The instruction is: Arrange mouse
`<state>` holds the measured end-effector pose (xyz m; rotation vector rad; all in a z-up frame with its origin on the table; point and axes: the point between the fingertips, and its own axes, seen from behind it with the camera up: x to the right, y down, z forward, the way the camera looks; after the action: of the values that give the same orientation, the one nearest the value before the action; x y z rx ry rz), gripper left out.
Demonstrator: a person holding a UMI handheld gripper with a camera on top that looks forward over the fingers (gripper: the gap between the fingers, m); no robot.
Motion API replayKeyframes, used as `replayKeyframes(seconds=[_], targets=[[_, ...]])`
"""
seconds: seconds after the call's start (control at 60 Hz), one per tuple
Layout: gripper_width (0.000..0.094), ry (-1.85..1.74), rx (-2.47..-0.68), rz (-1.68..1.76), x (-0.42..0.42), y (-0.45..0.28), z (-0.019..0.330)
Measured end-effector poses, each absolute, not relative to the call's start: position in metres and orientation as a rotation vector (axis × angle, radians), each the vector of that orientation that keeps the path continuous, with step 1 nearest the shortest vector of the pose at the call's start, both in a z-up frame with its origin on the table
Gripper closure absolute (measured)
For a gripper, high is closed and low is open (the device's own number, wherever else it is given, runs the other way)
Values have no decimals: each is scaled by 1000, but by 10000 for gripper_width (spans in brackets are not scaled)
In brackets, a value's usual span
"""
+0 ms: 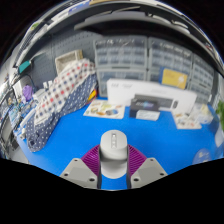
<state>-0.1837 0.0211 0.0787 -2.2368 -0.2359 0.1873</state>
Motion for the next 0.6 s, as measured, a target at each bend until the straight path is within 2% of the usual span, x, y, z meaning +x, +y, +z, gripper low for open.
replayKeyframes(seconds=[0.167, 0.233, 0.317, 0.383, 0.433, 0.517, 0.6], targets=[[591, -224, -2055, 81, -60, 27, 199], [589, -207, -2002, 33, -6, 26, 232], [591, -202, -1987, -68, 67, 21, 250], [591, -172, -1996, -125, 122, 14, 247], [591, -133, -2030, -130, 156, 10, 229], [593, -66, -2110, -144, 201, -2, 186], [592, -39, -2213, -142, 228, -11, 129]])
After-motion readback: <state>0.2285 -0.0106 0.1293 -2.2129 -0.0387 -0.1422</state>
